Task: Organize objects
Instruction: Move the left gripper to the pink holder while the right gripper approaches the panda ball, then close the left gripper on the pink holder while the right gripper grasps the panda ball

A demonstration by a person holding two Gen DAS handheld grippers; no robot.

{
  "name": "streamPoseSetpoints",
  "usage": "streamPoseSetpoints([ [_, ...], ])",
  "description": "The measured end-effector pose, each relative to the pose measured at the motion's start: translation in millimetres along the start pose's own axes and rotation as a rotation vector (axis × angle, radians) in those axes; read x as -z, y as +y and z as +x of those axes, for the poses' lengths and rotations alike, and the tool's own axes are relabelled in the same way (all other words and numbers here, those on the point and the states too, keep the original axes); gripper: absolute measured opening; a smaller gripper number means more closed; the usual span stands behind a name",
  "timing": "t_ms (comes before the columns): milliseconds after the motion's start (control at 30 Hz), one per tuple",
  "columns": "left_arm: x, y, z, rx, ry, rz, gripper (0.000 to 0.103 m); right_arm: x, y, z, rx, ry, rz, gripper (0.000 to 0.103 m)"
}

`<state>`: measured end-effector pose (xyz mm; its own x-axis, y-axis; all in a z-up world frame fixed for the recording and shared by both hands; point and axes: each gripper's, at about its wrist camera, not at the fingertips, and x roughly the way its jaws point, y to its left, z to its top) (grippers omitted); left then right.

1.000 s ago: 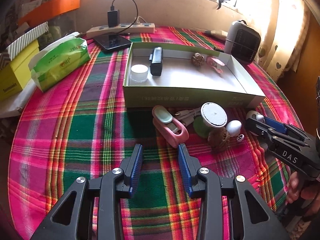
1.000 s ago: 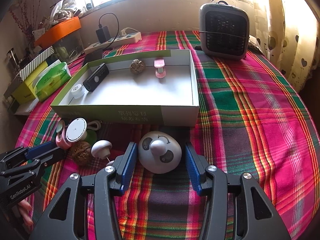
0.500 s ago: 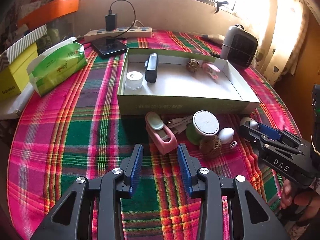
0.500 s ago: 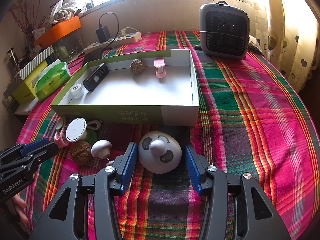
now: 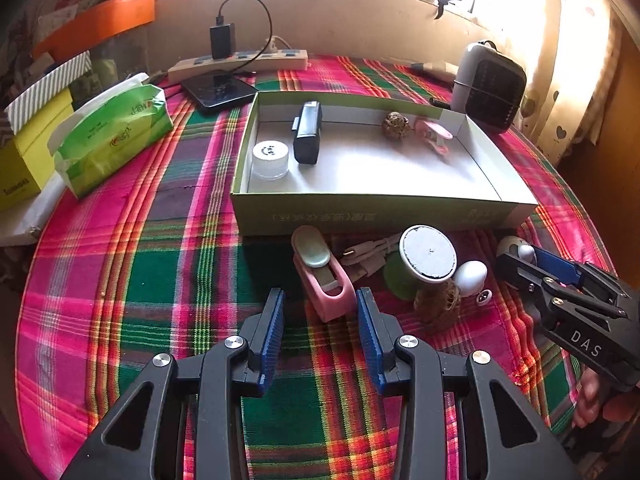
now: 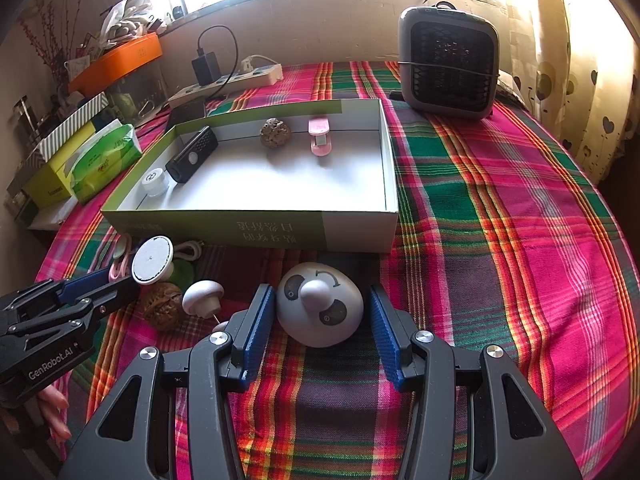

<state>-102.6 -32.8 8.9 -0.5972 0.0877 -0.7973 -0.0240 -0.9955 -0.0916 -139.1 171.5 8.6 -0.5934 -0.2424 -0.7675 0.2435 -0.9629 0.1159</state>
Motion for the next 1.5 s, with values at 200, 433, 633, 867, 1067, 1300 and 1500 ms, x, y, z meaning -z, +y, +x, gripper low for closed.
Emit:
streamPoseSetpoints([
  [200,1.5,14.1,-2.2,-0.027,-0.002,-0.017,0.034,0.0,0.5,0.1,0.001,0.0,0.0,0.049],
  [433,-6.7,11.7,5.6,-0.04,-0.005,0.018,0.034,-0.2,0.9,0.2,0.002,0.001,-0.001,0.049],
  [633,-11.3,13.3,9.5,-0.041,-0.01,0.035,0.034,-0.1,0.5,1.1,0.01,0.002,-0.007,0.049],
  [867,-14.9,14.6,12.1,-0.051,-0.023,0.051,0.034,-1.0,2.2,1.8,0.021,0.004,-0.012,0.049],
  [1067,-15.8,14.9,12.9,-0.052,-0.027,0.054,0.034,-1.6,3.3,2.3,0.03,0.005,-0.017,0.049],
  [1300,-16.4,15.9,13.4,-0.075,-0.032,0.051,0.023,-1.3,4.5,2.8,0.033,0.006,-0.02,0.049],
  [1500,-15.8,20.6,13.0,-0.075,-0.036,0.042,0.016,-0.7,4.7,3.1,0.034,0.005,-0.02,0.049],
])
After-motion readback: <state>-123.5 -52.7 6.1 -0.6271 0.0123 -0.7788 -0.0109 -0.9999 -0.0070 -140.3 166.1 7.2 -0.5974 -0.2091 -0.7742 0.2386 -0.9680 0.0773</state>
